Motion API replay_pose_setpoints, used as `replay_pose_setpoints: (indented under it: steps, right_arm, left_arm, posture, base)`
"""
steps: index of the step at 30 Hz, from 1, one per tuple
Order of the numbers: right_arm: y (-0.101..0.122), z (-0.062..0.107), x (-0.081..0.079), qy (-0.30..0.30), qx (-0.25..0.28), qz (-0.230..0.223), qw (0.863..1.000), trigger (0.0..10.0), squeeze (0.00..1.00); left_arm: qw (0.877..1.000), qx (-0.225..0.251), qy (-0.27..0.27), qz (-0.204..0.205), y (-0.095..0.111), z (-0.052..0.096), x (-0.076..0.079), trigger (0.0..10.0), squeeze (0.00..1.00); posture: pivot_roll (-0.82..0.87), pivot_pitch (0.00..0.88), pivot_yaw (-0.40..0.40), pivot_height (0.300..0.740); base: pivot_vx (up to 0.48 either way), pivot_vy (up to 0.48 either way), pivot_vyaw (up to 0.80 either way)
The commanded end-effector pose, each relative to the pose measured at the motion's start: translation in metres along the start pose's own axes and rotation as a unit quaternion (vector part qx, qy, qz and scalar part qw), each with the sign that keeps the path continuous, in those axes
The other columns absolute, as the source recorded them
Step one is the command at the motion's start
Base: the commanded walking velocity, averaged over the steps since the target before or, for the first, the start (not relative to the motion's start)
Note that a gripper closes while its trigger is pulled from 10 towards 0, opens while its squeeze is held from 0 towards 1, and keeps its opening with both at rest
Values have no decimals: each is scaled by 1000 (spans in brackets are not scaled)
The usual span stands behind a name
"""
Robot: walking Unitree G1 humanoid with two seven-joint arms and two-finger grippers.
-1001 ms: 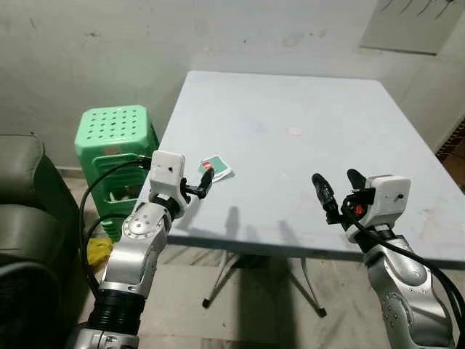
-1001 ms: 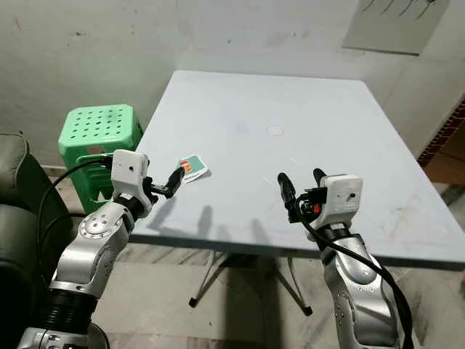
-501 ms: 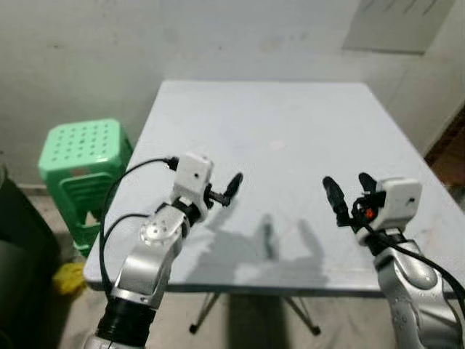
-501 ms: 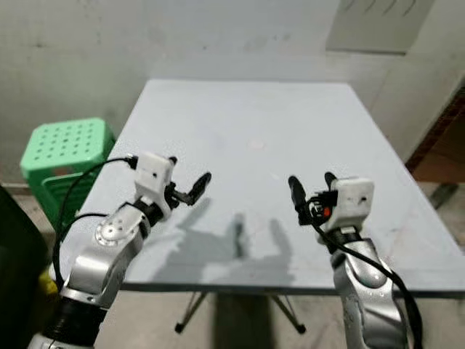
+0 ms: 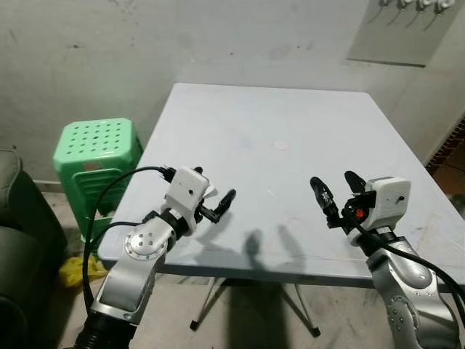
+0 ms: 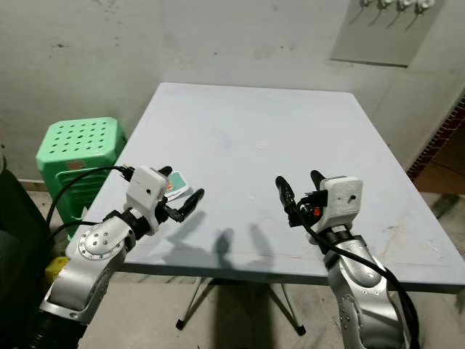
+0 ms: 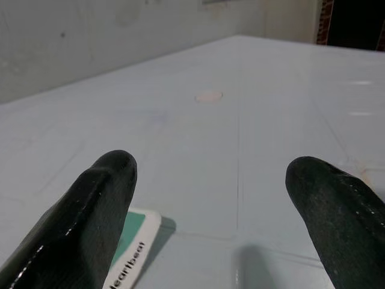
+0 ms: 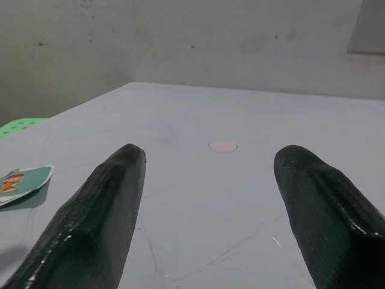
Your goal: Picking trash to rubbish bin
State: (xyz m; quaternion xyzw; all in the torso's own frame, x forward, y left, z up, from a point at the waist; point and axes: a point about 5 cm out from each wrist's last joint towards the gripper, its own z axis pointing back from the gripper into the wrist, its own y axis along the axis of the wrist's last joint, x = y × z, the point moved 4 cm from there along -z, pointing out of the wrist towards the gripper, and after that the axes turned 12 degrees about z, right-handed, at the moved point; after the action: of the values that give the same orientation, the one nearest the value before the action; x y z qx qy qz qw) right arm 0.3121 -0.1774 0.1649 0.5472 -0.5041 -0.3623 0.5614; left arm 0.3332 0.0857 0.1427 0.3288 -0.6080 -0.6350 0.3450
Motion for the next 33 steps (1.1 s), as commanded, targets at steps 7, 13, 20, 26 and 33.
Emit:
replay_pose_setpoints:
  steps: [7,13,20,26,33]
  right_arm:
    - [11,-3,-5,37,15,3,999,10000,0]
    - [14,-8,-6,52,21,11,998,10000,0]
    - [20,-13,-12,69,34,7,997,10000,0]
    - [21,-14,-15,75,40,3,996,10000,0]
    - [24,-12,-18,74,48,-8,996,10000,0]
  left_arm:
    - [1000,0,-3,-15,2,3,0,10000,0]
    - [1000,0,3,-23,3,6,-5,10000,0]
    - [1000,0,10,-27,5,6,-13,10000,0]
    - [999,-5,11,-31,4,5,-20,10000,0]
    - [999,-20,0,-41,-4,0,-22,10000,0]
  posture:
    - [-63,86,-56,740]
    - [-43,86,-72,740]
    - [-38,82,-70,740]
    - [-30,76,-62,740]
    - [-38,84,-47,740]
  base:
    - [0,0,0]
    - [0,0,0]
    - [0,0,0]
    - [0,0,0]
    - [0,0,0]
